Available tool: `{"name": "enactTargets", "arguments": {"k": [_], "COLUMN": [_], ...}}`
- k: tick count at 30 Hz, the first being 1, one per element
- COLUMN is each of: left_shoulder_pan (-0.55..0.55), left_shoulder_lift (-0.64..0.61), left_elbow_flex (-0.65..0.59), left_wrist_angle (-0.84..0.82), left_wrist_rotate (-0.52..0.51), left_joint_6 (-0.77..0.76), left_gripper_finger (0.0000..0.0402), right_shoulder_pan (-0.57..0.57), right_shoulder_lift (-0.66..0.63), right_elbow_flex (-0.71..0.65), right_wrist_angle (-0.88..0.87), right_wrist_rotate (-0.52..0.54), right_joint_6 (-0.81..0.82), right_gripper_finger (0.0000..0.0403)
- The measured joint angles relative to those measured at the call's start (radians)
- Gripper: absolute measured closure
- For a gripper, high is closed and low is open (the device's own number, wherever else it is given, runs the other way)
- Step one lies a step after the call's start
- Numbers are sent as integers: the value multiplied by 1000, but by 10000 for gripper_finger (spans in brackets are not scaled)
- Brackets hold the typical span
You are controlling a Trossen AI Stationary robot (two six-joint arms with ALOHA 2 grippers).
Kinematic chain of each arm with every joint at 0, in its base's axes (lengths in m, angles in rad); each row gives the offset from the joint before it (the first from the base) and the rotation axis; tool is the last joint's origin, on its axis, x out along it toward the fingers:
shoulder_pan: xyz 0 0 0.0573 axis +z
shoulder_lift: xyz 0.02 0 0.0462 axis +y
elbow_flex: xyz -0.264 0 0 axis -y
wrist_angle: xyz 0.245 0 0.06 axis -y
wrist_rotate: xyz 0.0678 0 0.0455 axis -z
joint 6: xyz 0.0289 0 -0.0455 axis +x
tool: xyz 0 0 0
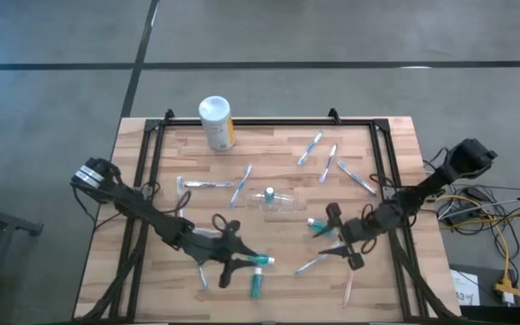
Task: Pick & Place toothbrushing station
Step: Put the mouthwash into the transparent organizer
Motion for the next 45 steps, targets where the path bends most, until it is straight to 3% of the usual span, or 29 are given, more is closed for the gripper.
{"name": "enactTargets", "arguments": {"k": [9, 13, 19, 27, 32, 45], "left_shoulder_pan": [22, 23, 20, 29, 31, 59], "left_shoulder_lift": [168, 251, 350, 428, 425, 427], "left_elbow_flex": [344, 505, 685, 749, 750, 704], "left_wrist_angle": [-549, -755, -934, -1073, -1175, -1181], "left_wrist_rotate": [-4, -1, 18, 52, -42, 24], "left_joint_6": [-88, -22, 35, 72, 60, 91], "left_gripper_finger": [261, 238, 229, 229, 229, 229], "right_shoulder_pan": [87, 89, 89, 89, 89, 88], "right_shoulder_lift": [70, 99, 140, 156, 150, 151], "right_elbow_flex": [41, 84, 138, 160, 161, 161], "right_wrist_angle": [-29, -103, -197, -236, -245, -245], "right_wrist_rotate": [-2, 0, 10, 19, 19, 19], "right_joint_6": [-15, -22, -30, -27, -13, -18], "right_gripper_finger": [215, 219, 220, 220, 220, 220]}}
